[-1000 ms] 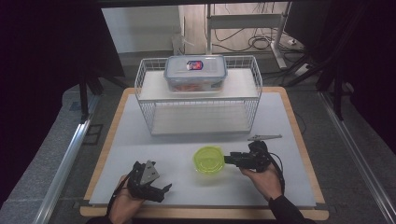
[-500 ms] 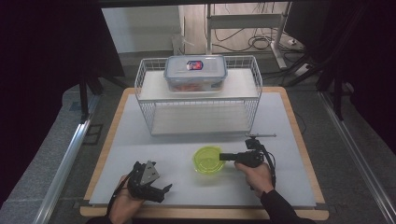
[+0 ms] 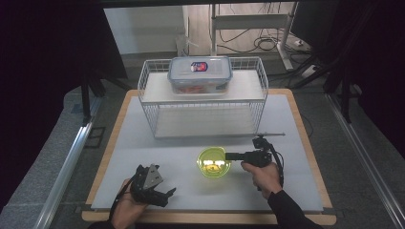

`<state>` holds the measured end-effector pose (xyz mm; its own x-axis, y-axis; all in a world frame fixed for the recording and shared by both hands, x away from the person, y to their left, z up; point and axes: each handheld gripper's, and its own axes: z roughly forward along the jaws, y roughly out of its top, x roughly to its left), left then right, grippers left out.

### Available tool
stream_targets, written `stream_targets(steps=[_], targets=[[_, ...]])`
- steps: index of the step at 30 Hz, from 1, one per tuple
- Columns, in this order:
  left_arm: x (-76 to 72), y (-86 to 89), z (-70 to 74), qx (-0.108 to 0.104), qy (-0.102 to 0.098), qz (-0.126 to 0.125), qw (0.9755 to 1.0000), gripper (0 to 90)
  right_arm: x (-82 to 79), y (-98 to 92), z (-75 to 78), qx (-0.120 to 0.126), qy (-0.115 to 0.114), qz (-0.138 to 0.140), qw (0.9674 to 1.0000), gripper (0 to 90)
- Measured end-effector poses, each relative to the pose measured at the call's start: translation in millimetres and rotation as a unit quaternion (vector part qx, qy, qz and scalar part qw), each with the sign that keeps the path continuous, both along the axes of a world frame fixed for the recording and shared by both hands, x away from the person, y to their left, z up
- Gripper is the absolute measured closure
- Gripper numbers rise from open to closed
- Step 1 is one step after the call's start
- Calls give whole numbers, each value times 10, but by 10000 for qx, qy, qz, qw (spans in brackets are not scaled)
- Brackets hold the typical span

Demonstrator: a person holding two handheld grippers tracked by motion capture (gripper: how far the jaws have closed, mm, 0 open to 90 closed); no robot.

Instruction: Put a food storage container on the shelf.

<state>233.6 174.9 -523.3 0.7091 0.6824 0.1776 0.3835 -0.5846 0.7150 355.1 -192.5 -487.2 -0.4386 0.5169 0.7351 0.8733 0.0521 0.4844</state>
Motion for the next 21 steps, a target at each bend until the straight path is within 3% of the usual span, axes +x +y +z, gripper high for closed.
stream_targets(steps=[13,21], targets=[[0,34,39,-230,-46,54,9997,41,80,66,531,303,-302,64,9991,813],[-5,23,46,-176,-33,-12,9998,39,183,32,872,448,-384,-25,9983,813]])
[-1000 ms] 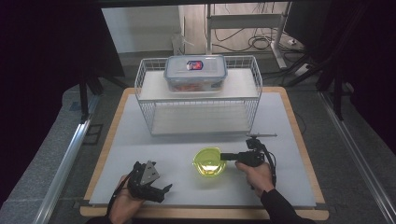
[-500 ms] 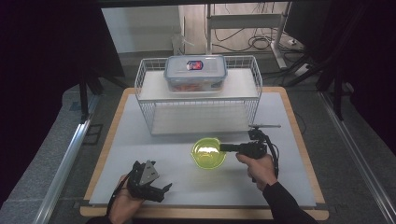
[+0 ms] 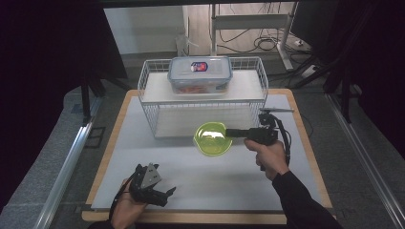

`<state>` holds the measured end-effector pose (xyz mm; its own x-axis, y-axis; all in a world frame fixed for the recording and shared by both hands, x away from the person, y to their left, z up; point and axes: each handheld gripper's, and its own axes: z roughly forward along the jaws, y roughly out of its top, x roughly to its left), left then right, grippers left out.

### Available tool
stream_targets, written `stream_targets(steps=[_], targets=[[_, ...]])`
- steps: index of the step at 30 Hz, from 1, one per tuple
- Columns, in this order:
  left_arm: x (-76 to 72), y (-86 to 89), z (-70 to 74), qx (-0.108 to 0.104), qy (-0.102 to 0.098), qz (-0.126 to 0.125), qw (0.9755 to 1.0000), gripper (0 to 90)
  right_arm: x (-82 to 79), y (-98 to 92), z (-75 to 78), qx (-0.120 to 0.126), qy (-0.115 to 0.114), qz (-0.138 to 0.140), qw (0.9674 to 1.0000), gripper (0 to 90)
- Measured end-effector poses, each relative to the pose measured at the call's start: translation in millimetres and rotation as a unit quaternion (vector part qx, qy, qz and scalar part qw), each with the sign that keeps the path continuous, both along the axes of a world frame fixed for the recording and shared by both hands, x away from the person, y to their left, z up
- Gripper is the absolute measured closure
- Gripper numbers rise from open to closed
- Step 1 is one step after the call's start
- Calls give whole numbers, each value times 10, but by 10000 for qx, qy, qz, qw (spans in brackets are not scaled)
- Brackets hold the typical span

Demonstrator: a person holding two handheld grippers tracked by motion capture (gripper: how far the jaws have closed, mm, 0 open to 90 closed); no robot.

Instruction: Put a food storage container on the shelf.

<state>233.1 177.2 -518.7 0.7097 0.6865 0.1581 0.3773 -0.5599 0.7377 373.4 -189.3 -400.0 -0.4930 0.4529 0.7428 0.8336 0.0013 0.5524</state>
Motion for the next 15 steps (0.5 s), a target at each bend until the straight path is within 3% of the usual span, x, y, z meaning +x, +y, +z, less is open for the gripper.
stream_targets(steps=[15], targets=[[6,-15,-14,-33,33,-29,10000,41,165,-18,642,269,-144,-4,9995,814]])
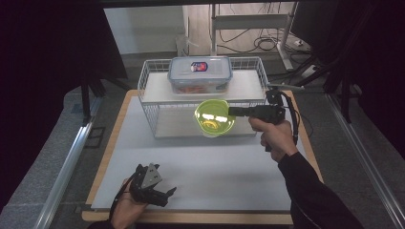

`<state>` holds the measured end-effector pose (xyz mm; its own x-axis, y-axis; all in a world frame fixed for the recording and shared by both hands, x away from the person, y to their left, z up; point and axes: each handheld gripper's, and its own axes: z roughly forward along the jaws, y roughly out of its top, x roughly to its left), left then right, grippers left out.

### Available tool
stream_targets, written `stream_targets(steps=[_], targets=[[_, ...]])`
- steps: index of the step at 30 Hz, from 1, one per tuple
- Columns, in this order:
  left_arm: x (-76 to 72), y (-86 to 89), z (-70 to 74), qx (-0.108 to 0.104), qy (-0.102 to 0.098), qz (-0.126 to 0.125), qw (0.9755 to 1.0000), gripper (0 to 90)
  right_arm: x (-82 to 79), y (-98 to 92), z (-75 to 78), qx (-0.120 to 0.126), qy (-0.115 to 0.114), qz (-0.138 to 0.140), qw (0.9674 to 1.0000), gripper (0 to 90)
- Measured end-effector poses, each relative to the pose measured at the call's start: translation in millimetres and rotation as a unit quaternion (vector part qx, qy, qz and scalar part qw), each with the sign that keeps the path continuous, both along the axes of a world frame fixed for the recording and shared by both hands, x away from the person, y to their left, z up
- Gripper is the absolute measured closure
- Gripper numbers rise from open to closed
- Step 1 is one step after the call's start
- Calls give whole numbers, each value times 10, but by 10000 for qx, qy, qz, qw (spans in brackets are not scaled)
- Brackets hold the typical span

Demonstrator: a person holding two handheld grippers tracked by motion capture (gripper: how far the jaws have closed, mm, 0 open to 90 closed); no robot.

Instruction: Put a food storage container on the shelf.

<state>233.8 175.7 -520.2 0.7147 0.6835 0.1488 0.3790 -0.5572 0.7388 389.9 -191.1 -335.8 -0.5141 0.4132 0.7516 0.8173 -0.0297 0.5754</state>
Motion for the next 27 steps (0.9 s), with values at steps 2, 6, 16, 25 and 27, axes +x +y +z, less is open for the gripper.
stream_targets(steps=[2,6,16,25,27], targets=[[1,-1,-2,26,4,-4,10000,41,13,-3,79,32,-59,-18,10000,813],[4,-2,-4,39,9,-9,10000,41,56,-13,230,90,-121,-76,9999,814],[3,-5,-13,-5,44,9,10000,41,240,120,586,182,-241,-215,9993,814],[6,1,-13,27,56,-25,10000,42,495,283,804,208,-284,-473,9983,814],[6,-1,-17,-15,73,-21,10000,42,560,324,845,198,-293,-555,9978,814]])
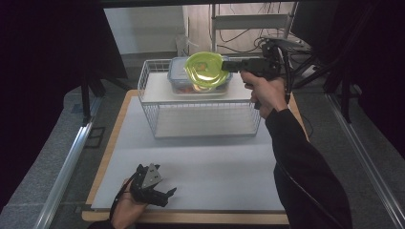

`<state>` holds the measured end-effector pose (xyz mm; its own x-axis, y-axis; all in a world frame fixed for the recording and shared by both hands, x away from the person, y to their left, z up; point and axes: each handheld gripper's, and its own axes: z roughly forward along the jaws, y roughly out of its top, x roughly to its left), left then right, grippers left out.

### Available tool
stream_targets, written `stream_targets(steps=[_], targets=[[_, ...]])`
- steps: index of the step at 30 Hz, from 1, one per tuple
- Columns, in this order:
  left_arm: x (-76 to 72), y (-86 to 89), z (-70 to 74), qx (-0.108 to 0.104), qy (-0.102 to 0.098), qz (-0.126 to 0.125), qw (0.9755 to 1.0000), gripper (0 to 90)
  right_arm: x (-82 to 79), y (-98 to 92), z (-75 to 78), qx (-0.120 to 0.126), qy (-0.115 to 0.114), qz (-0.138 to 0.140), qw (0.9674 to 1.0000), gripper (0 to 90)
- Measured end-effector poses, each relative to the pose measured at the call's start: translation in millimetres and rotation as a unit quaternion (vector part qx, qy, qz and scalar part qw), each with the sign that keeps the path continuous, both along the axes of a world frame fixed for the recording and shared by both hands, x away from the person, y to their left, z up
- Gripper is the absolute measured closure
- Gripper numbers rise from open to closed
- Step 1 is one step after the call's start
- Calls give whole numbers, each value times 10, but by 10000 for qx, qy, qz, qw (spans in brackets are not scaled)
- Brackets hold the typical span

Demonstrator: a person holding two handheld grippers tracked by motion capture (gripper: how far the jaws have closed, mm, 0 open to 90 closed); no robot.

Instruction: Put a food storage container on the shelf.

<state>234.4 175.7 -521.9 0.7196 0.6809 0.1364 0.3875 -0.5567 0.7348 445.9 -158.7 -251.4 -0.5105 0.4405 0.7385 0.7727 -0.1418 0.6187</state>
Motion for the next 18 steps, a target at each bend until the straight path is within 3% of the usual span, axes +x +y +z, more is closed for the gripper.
stream_targets(steps=[8,18], targets=[[3,-1,-6,-50,15,-11,10000,43,277,180,73,-29,74,-379,9992,814],[5,-2,-9,-73,29,-47,10000,43,574,296,-10,-139,436,-815,9956,813]])
